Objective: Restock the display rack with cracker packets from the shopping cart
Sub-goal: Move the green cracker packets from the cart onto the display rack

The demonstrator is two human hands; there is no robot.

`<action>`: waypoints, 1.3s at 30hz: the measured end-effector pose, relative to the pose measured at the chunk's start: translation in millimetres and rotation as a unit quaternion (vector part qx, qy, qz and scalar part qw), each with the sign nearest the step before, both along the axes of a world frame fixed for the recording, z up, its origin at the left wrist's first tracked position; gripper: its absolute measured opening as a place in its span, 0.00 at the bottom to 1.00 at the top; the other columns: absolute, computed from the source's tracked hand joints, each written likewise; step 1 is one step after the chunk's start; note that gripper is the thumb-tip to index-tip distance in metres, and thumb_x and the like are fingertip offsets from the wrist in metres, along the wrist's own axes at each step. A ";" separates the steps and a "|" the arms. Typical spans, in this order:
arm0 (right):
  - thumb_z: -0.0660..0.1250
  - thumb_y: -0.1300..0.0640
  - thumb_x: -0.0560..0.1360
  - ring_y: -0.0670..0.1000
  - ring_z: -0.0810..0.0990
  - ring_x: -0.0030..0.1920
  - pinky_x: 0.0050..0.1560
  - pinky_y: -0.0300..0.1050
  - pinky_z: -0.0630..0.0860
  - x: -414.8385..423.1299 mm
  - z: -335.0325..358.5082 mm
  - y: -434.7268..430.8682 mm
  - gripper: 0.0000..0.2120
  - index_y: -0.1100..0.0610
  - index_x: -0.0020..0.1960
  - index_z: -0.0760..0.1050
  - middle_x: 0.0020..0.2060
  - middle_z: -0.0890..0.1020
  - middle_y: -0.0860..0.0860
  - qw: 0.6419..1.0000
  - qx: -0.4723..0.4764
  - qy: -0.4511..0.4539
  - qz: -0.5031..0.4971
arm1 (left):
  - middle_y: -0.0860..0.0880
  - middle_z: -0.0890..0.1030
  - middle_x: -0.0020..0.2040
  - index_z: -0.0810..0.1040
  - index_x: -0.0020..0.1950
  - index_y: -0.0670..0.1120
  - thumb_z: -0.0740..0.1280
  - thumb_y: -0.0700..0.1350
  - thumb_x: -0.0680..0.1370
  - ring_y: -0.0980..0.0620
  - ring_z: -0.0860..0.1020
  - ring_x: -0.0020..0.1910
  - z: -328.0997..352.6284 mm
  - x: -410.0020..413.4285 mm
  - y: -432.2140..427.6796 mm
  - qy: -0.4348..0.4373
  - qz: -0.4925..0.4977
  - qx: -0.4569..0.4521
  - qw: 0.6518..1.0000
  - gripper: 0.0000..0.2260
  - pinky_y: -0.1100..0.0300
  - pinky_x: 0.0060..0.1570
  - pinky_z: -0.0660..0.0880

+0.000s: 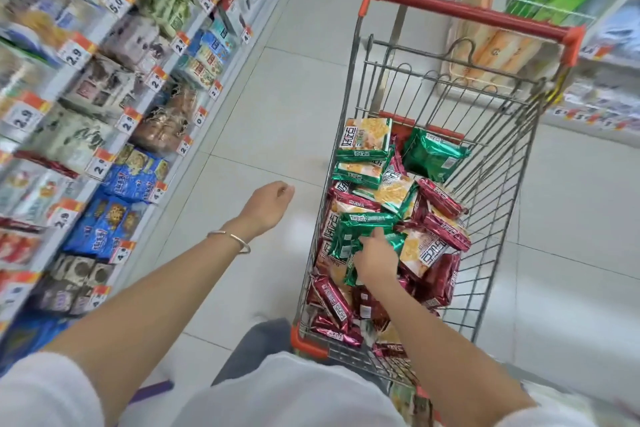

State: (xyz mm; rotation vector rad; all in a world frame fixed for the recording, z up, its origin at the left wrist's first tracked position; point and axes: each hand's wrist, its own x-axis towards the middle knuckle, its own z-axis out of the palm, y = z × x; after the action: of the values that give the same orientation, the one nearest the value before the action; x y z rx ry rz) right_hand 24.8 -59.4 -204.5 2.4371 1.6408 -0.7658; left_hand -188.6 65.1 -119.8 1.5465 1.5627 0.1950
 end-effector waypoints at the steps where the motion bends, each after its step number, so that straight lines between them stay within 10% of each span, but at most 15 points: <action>1: 0.65 0.62 0.77 0.52 0.81 0.41 0.35 0.41 0.74 14.7 5.4 1.3 0.16 0.56 0.64 0.79 0.67 0.71 0.54 0.999 0.015 0.028 -0.022 | 0.42 0.82 0.53 0.78 0.53 0.41 0.60 0.49 0.84 0.41 0.82 0.52 0.1 4.1 1.4 -0.017 0.006 -0.007 1.000 0.13 0.51 0.53 0.75; 6: 0.69 0.59 0.79 0.42 0.66 0.19 0.22 0.33 0.62 107.7 64.2 -7.7 0.14 0.54 0.64 0.80 0.53 0.85 0.57 0.941 0.075 0.258 -0.209 | 0.45 0.82 0.51 0.80 0.56 0.40 0.62 0.45 0.84 0.46 0.80 0.50 2.1 32.7 7.9 -0.076 -0.001 -0.047 0.996 0.11 0.58 0.46 0.73; 9: 0.69 0.63 0.78 0.43 0.78 0.38 0.41 0.34 0.72 141.9 115.9 -22.7 0.15 0.45 0.56 0.82 0.50 0.86 0.52 0.872 0.081 0.420 -0.237 | 0.45 0.82 0.51 0.79 0.57 0.43 0.64 0.44 0.83 0.47 0.80 0.49 8.4 55.6 9.6 -0.114 -0.016 -0.059 0.992 0.08 0.53 0.51 0.77; 12: 0.74 0.59 0.73 0.57 0.78 0.59 0.69 0.58 0.70 157.8 129.1 -26.6 0.14 0.50 0.59 0.83 0.56 0.85 0.52 0.790 0.075 0.556 -0.248 | 0.46 0.81 0.57 0.77 0.65 0.45 0.68 0.51 0.80 0.49 0.81 0.54 20.9 82.2 1.4 -0.145 -0.080 -0.108 0.980 0.16 0.58 0.53 0.78; 16: 0.83 0.55 0.62 0.59 0.80 0.59 0.66 0.56 0.75 148.0 112.3 -20.5 0.28 0.60 0.60 0.82 0.60 0.81 0.61 0.614 0.065 0.738 -0.272 | 0.47 0.80 0.64 0.74 0.68 0.44 0.69 0.64 0.74 0.47 0.78 0.64 29.2 109.9 -15.5 -0.195 -0.154 -0.318 0.915 0.31 0.50 0.67 0.74; 19: 0.74 0.60 0.74 0.59 0.77 0.63 0.69 0.57 0.70 128.9 91.7 -8.3 0.24 0.60 0.69 0.75 0.65 0.78 0.61 0.550 0.078 0.761 -0.335 | 0.44 0.85 0.48 0.78 0.55 0.41 0.70 0.56 0.75 0.46 0.84 0.47 40.0 112.5 -17.9 -0.248 -0.057 -0.374 0.892 0.20 0.54 0.49 0.81; 21: 0.67 0.63 0.79 0.56 0.79 0.62 0.64 0.50 0.75 121.1 72.3 1.8 0.19 0.58 0.69 0.72 0.66 0.78 0.58 0.592 0.100 0.688 -0.408 | 0.43 0.86 0.47 0.78 0.57 0.40 0.70 0.52 0.77 0.47 0.85 0.42 42.8 100.6 -5.8 -0.253 0.023 -0.309 0.916 0.17 0.56 0.40 0.82; 24: 0.69 0.64 0.78 0.58 0.81 0.60 0.61 0.50 0.79 100.0 47.0 12.4 0.18 0.57 0.67 0.75 0.64 0.78 0.55 0.788 0.066 0.456 -0.409 | 0.42 0.86 0.51 0.78 0.64 0.39 0.70 0.49 0.78 0.45 0.85 0.45 41.0 66.0 20.4 -0.270 0.146 -0.206 0.929 0.18 0.51 0.48 0.83; 28: 0.73 0.61 0.74 0.56 0.75 0.66 0.63 0.51 0.76 64.1 24.3 28.3 0.38 0.54 0.79 0.58 0.74 0.68 0.54 0.978 0.024 0.197 -0.069 | 0.43 0.86 0.52 0.80 0.62 0.43 0.69 0.48 0.80 0.46 0.86 0.44 45.6 28.2 33.3 -0.283 0.211 -0.168 0.920 0.14 0.50 0.48 0.83; 33: 0.73 0.54 0.73 0.60 0.62 0.74 0.74 0.57 0.60 37.5 2.8 27.2 0.40 0.56 0.78 0.56 0.74 0.64 0.59 0.987 -0.040 -0.044 0.147 | 0.42 0.86 0.52 0.80 0.61 0.44 0.68 0.48 0.80 0.45 0.86 0.45 43.1 10.8 26.3 -0.289 0.229 -0.181 0.912 0.12 0.51 0.44 0.84; 39: 0.66 0.34 0.74 0.58 0.54 0.78 0.76 0.61 0.54 15.4 -0.8 36.8 0.44 0.50 0.81 0.49 0.79 0.56 0.55 0.986 -0.027 0.019 0.161 | 0.43 0.86 0.51 0.80 0.62 0.43 0.68 0.48 0.81 0.46 0.86 0.45 34.0 12.3 18.2 -0.292 0.237 -0.195 0.906 0.13 0.52 0.44 0.84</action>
State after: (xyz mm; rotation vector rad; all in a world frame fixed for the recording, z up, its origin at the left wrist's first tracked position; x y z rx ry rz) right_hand 40.2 -22.7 -205.3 2.0579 1.9325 -0.7963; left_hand -176.3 83.2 -85.8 0.6833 1.3500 0.5305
